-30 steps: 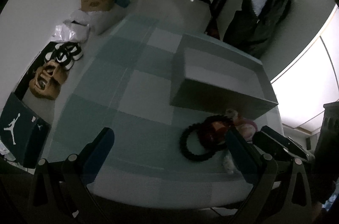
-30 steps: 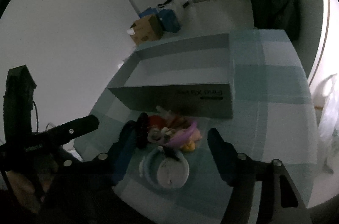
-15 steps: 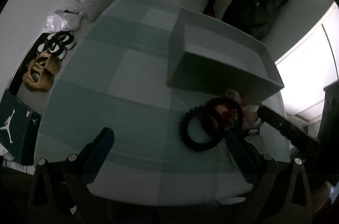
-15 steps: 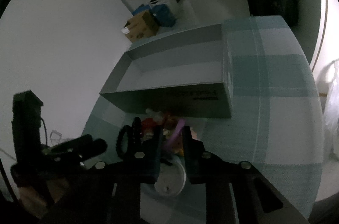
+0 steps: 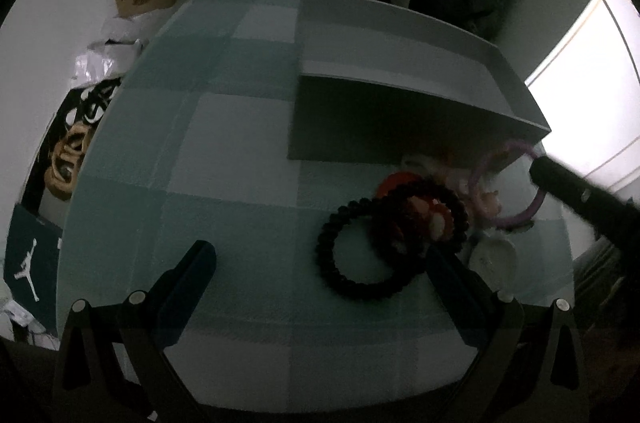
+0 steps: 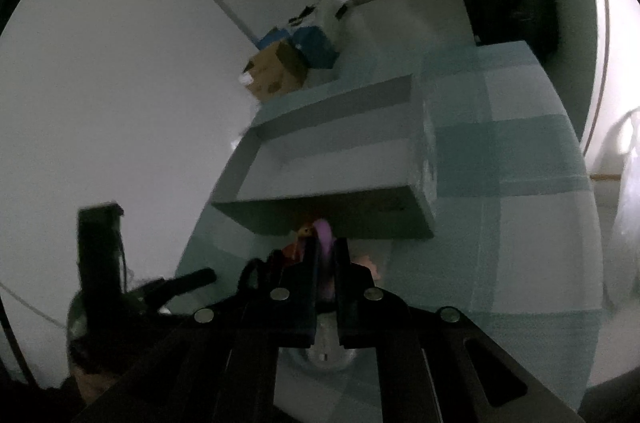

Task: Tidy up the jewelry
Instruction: 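Grasp the black beaded bracelet with the left tool while the right tool grasps the pink bangle, then lift and carry the bracelet with the left tool while the right tool carries the bangle toward the grey box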

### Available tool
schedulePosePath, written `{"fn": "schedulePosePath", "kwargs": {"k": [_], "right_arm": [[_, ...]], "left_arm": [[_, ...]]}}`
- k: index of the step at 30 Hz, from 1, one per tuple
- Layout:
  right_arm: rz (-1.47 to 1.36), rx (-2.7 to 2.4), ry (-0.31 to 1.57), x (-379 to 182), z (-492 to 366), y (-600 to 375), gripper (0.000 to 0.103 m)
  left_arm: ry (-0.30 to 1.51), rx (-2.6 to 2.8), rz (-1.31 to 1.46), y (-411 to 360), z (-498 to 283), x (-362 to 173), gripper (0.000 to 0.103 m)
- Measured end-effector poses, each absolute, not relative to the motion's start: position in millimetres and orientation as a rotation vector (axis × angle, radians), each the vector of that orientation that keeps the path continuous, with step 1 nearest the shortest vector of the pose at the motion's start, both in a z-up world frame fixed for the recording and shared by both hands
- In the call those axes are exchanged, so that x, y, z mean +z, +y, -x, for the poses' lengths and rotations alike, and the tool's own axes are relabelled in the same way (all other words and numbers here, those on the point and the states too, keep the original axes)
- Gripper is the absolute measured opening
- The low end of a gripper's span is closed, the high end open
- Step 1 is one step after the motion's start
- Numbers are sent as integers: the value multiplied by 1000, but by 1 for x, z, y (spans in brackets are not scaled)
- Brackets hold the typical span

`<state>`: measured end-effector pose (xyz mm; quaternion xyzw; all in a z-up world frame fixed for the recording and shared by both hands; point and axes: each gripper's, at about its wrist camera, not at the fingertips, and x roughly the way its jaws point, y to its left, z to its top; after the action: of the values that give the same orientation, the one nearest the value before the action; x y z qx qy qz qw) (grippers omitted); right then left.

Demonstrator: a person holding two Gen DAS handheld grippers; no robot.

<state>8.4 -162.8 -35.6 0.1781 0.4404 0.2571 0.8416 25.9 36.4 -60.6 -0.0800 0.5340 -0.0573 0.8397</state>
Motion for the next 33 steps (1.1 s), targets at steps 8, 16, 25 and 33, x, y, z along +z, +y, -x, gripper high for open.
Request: {"fn": "schedulePosePath", "kwargs": {"k": [8,16,25,33], "right_arm": [[-424,548,884,-21,-8,-173,6],[-429,547,866,-16,-8,-171,6],[-415,550,842,-9,-5,-168,6],[-385,549,813,1,0,-162,6]], "left_arm": [[1116,-123,101,30,-25,-59,90],[1099,-170,100,25,-25,-55,46],[1116,-199,219,37,-26,-52,33],[1054,-219,278,43,-18,-32,33]]}}
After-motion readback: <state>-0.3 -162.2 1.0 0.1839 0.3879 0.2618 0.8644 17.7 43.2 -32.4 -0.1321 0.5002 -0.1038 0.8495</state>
